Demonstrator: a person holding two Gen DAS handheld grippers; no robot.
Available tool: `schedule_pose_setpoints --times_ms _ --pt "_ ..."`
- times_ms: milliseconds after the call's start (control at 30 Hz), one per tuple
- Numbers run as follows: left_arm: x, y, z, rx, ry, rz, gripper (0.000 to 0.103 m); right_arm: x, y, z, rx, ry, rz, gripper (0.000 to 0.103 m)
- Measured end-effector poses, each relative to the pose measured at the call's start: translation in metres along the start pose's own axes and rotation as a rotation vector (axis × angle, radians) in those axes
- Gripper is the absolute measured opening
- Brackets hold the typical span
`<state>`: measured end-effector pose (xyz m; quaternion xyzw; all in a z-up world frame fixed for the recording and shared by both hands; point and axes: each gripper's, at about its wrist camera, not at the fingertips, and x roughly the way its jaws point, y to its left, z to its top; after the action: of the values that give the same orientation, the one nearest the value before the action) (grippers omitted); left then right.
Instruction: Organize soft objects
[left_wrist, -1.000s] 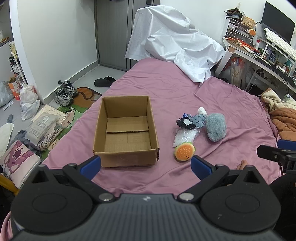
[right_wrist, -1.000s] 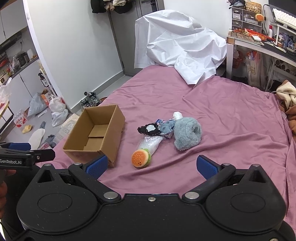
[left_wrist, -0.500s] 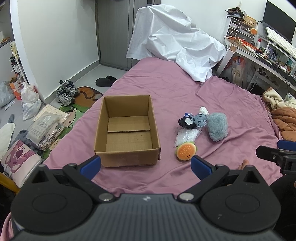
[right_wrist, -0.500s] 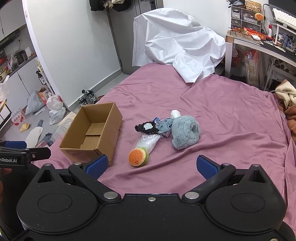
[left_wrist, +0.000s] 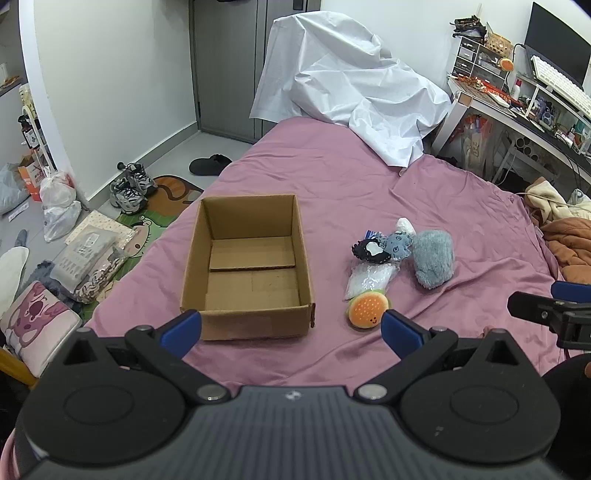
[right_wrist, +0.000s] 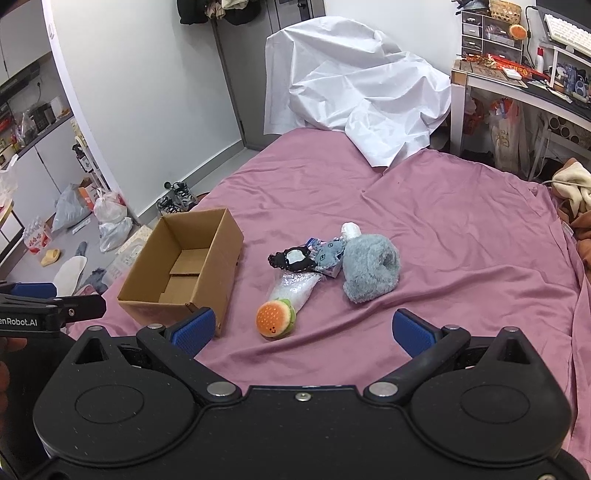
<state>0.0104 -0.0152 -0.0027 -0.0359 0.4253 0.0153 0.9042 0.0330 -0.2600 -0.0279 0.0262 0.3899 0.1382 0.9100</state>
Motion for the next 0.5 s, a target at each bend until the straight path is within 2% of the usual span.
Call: schedule_pose_setpoints --times_ms 500 --pt "0.021 -0.03 0.027 -0.002 -0.041 -0.054 0.103 0.012 -0.044 0.023 0.116 -0.028 0.002 0.103"
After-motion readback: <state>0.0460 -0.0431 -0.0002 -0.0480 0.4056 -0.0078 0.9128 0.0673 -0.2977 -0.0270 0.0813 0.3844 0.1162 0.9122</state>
